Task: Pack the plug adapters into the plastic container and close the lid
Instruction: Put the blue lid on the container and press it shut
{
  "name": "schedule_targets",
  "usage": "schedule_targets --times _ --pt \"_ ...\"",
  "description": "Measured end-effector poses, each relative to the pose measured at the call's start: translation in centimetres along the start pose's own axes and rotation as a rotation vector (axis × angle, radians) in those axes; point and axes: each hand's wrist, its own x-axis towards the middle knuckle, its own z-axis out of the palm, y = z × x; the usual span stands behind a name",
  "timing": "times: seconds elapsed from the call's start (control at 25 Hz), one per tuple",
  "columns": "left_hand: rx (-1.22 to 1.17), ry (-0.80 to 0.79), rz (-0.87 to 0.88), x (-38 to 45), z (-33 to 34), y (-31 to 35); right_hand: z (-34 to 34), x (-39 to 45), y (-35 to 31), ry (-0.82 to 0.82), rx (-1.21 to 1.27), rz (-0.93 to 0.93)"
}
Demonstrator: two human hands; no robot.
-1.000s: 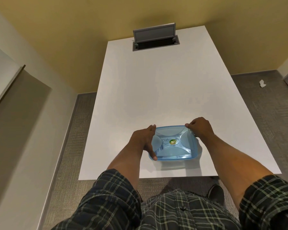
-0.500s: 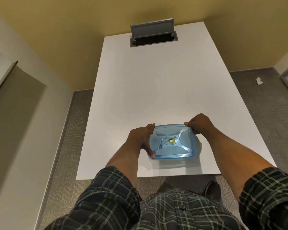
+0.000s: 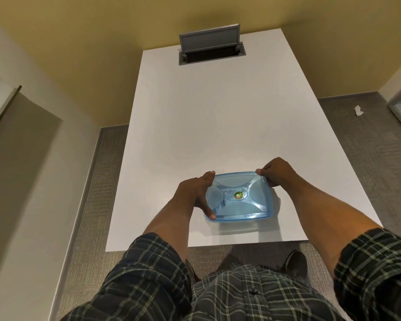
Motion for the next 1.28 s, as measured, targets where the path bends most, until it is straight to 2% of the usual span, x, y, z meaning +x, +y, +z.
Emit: schedule_targets --times 0.24,0.32,0.4,0.48,0.6,0.72,1.0,1.28 --pt "0.097 -0.034 -0.041 0.3 -0.7 0.8 0.4 -1.0 -0.2 0.058 0.063 -0.063" --pt "0.11 -0.015 -0.047 0.2 -0.5 0.9 0.9 -2.0 -0.2 0.152 -0.112 -0.142" --pt "0.114 -0.01 -0.053 0.3 -0.4 0.9 1.2 -3.0 0.5 0.234 -0.364 -0.328" --pt "0.114 -0.011 -0.055 0.3 -0.6 1.0 0.8 -3.6 1.4 0.116 -0.385 -0.437" --pt "0.152 0.011 -0.033 0.0 -0.7 1.1 -0.1 -3.8 2.1 -0.177 -0.44 -0.468" --pt "0.157 0.059 0.0 -0.4 -0.8 1.0 0.1 -4.1 1.7 -0.341 -0.584 -0.449" --pt "0.163 0.108 0.024 -0.8 -0.6 0.8 0.2 -3.9 1.2 -0.384 -0.635 -0.443" --pt "0.189 0.07 -0.011 -0.6 -0.8 1.3 0.2 -3.7 1.4 -0.378 -0.58 -0.449"
